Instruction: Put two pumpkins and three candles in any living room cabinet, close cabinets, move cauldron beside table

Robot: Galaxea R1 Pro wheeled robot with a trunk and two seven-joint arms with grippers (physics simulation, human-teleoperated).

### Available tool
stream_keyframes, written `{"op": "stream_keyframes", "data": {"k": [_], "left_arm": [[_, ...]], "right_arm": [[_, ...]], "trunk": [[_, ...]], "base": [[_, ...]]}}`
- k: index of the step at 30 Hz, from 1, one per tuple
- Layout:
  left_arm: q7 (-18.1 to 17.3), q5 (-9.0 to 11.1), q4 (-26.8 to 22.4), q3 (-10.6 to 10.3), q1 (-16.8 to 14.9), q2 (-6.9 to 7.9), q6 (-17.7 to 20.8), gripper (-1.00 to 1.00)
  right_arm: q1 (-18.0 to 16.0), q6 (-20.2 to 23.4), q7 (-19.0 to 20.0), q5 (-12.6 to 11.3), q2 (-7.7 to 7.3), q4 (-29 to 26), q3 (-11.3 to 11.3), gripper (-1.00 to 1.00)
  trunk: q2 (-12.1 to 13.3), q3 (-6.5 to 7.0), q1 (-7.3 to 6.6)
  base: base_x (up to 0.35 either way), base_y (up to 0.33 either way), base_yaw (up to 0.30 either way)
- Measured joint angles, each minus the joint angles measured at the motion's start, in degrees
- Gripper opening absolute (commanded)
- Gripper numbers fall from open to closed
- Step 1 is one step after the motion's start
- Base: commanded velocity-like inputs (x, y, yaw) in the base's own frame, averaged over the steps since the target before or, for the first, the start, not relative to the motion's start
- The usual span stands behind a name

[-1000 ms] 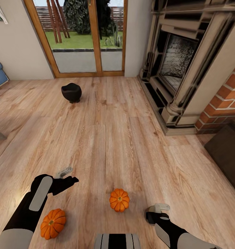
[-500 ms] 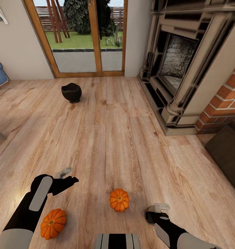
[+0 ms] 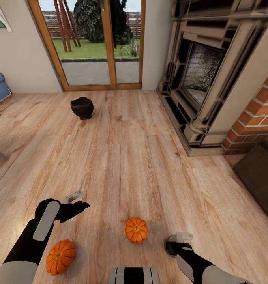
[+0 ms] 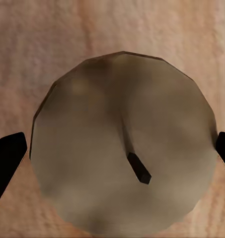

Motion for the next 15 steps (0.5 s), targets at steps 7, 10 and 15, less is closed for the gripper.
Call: {"op": "stream_keyframes", "data": {"k": [7, 10, 15], "left_arm": [[0.0, 0.0, 0.0, 0.0, 0.0, 0.02, 0.0, 1.0], [0.0, 0.0, 0.0, -0.1, 0.0, 0.01, 0.0, 1.0], [0.0, 0.0, 0.0, -0.1, 0.0, -0.01, 0.0, 1.0]], "right_arm": [[0.0, 0.1, -0.4, 0.0, -0.05, -0.1, -0.2, -1.0], [0.0, 0.5, -0.6, -0.3, -0.07, -0.3, -0.4, -1.0], [0.0, 1.0, -0.9, -0.8, -0.01, -0.4, -0.5, -1.0]], "trunk": [[0.1, 1.55, -0.18], [0.1, 2.22, -0.26], [0.2, 3.33, -0.39]], "base": [[0.0, 0.0, 0.0], [0.0, 0.0, 0.0], [0.0, 0.0, 0.0]]}}
